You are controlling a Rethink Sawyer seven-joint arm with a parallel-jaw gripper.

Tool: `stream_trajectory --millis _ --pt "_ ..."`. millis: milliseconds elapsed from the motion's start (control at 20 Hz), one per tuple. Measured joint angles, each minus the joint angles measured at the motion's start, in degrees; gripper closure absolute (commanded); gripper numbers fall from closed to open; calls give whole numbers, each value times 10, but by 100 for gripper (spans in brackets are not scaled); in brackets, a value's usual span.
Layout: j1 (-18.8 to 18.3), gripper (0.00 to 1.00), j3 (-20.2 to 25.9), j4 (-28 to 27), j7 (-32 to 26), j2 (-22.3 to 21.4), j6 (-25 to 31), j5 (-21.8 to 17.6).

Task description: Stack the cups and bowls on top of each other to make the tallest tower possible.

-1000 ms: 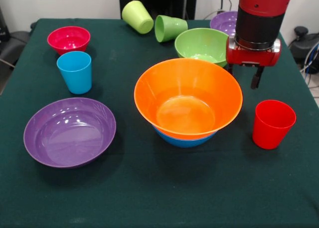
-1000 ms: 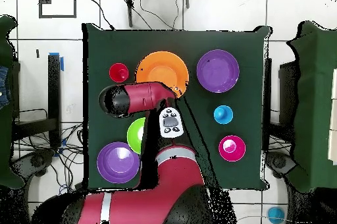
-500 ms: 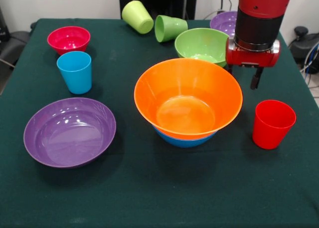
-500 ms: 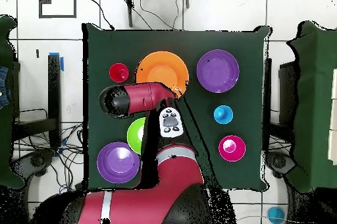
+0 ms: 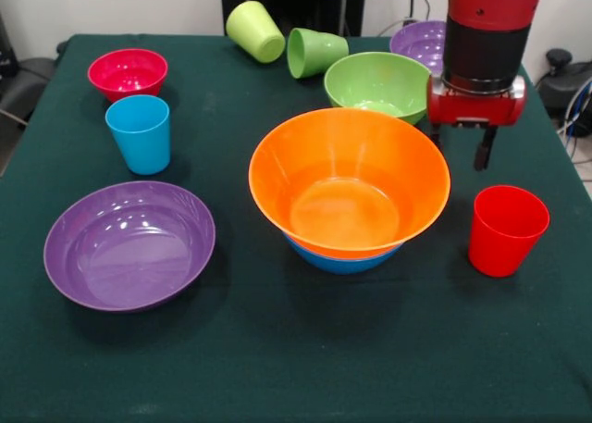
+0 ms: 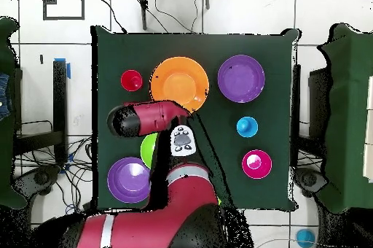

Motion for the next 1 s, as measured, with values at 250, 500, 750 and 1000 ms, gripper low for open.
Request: stream_trajectory --millis 250,500,750,1000 --pt "27 0 -16 61 0 -20 -53 0" --pt "47 0 -27 138 0 -56 -80 0" --pt "37 0 -25 202 0 -76 -99 1" --pt "1 0 -16 256 0 -72 -147 1"
